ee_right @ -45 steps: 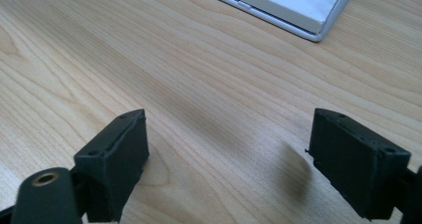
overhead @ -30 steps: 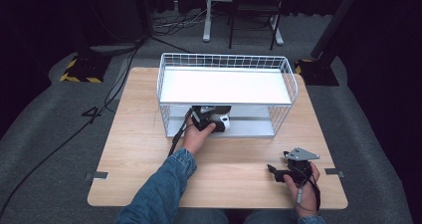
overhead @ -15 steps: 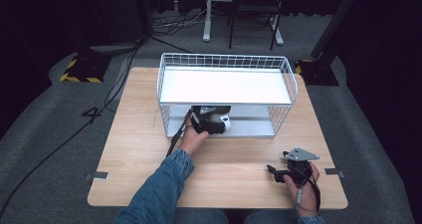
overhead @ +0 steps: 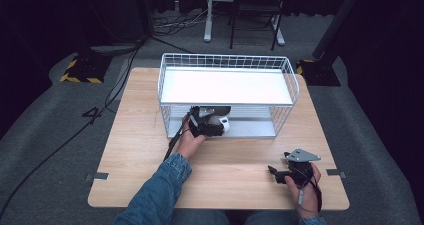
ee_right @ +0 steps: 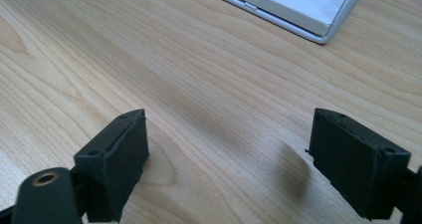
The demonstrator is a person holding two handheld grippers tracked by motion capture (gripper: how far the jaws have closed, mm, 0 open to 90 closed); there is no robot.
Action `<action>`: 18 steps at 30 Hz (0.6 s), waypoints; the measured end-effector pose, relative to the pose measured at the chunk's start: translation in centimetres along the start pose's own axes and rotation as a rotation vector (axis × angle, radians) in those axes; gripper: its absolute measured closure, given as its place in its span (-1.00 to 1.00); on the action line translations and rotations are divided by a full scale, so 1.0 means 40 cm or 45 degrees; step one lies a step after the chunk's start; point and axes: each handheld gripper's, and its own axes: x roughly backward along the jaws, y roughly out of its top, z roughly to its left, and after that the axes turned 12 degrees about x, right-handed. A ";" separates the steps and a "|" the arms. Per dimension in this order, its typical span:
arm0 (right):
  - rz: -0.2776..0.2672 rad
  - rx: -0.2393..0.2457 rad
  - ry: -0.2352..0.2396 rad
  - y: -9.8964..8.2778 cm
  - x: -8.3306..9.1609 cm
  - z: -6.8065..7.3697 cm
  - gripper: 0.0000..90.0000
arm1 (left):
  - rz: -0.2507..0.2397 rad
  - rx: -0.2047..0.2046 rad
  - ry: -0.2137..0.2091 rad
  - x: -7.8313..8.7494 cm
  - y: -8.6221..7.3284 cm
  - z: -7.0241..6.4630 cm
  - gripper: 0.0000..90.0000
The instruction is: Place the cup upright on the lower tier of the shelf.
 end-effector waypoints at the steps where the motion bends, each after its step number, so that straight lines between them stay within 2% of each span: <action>1: 0.000 0.000 0.000 0.000 0.000 0.000 -0.65 | 0.000 0.000 0.000 0.000 0.000 0.000 -0.83; 9: 0.001 -0.003 0.003 0.000 0.000 -0.001 -0.65 | -0.002 -0.018 -0.004 0.014 -0.003 0.009 -0.90; 10: 0.001 -0.002 0.003 0.000 0.000 -0.001 -0.65 | 0.000 0.011 -0.013 0.015 -0.004 0.011 -0.92; 11: 0.001 -0.002 0.003 0.000 0.000 -0.001 -0.65 | 0.000 0.011 -0.013 0.015 -0.004 0.011 -0.96; 12: 0.001 -0.002 0.003 0.000 0.000 -0.001 -0.65 | 0.014 0.058 -0.042 0.018 -0.002 0.019 -1.00; 13: 0.001 -0.002 0.003 0.000 0.000 -0.001 -0.65 | 0.019 0.079 -0.050 0.019 -0.003 0.022 -1.00; 15: 0.001 -0.002 0.002 0.000 0.000 -0.001 -0.65 | 0.023 0.066 -0.046 0.021 -0.003 0.027 -1.00; 16: 0.001 -0.001 0.002 0.000 0.000 -0.001 -0.65 | 0.015 0.039 -0.029 0.025 -0.005 0.028 -1.00; 17: 0.001 -0.001 0.002 0.000 0.000 -0.001 -0.65 | 0.015 0.039 -0.029 0.025 -0.005 0.028 -1.00; 18: 0.001 -0.002 0.002 0.000 0.000 -0.001 -0.65 | 0.007 0.037 -0.007 0.026 -0.006 0.023 -1.00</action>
